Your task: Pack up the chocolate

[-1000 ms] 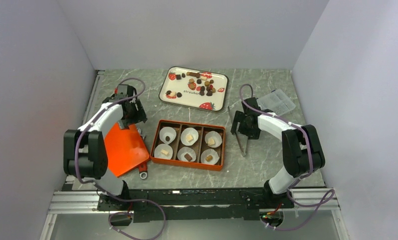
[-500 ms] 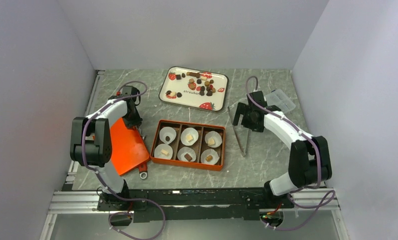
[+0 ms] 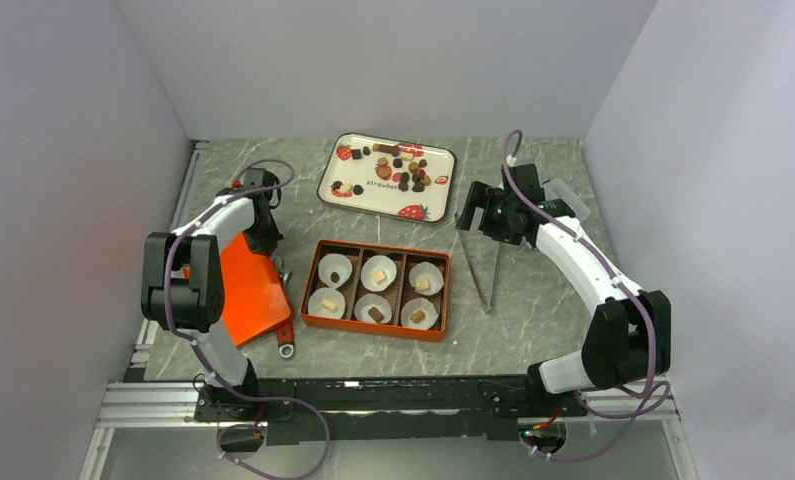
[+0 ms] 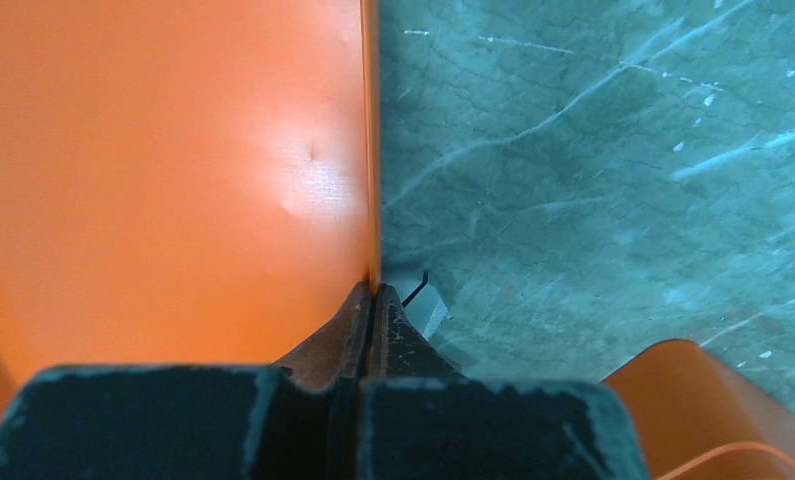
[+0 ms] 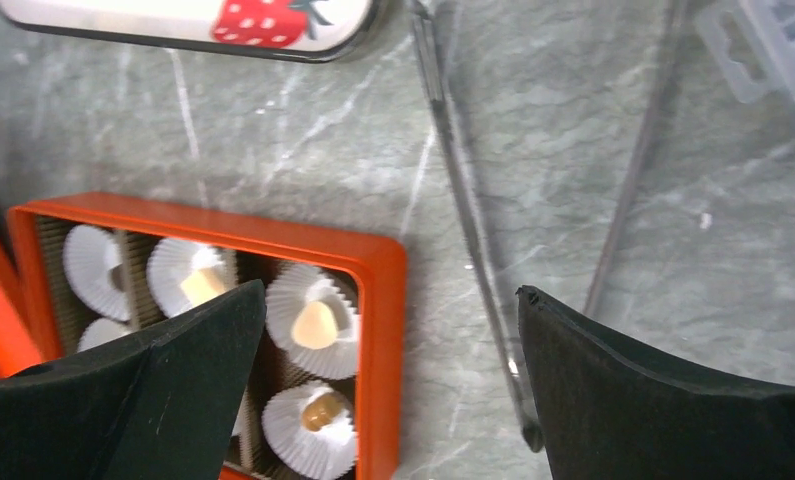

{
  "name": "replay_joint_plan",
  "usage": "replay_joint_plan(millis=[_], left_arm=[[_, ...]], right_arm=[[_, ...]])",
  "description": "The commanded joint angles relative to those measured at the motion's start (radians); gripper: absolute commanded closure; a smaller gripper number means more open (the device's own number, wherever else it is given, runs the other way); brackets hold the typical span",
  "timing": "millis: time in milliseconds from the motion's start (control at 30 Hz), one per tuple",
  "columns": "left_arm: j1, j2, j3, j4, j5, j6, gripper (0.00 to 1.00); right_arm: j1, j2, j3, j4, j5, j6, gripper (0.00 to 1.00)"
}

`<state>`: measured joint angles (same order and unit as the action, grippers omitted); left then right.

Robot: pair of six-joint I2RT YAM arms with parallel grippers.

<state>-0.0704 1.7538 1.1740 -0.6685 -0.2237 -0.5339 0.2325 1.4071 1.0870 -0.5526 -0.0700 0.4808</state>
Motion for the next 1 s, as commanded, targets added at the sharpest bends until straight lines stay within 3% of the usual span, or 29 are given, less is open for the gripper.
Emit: replay_joint_plan(millis=[0,400,567,767,967], left_arm=[[0.004,-0.1,0.086,-0.061,-0.059,0.046,1.0],[0.004,-0.335,0.331,-0.189,0.012,0.054,1.0],[0.002,-0.41,0.407,-0.134,0.156,-0.05,1.0],[-0.006,-0.539,0.314,0.253,0.36,-0.255,1.0],[-0.023,-0.603,0.185,0.712,0.443,-0.45,1.0]], right_arm=[[-0.001,-0.007,0.076,0.049,-0.14,0.052,0.01],[0.004,0.048,0.13,0.376,-0.352,0.378,0.0],[0.018,0.089,0.104,0.575,-0.429,0.568,0.0],[0.068,0.147,0.008,0.906,-0.491,0.873,0.0],[0.13,0.206,-0.069,1.151,-0.498,1.166,0.0]])
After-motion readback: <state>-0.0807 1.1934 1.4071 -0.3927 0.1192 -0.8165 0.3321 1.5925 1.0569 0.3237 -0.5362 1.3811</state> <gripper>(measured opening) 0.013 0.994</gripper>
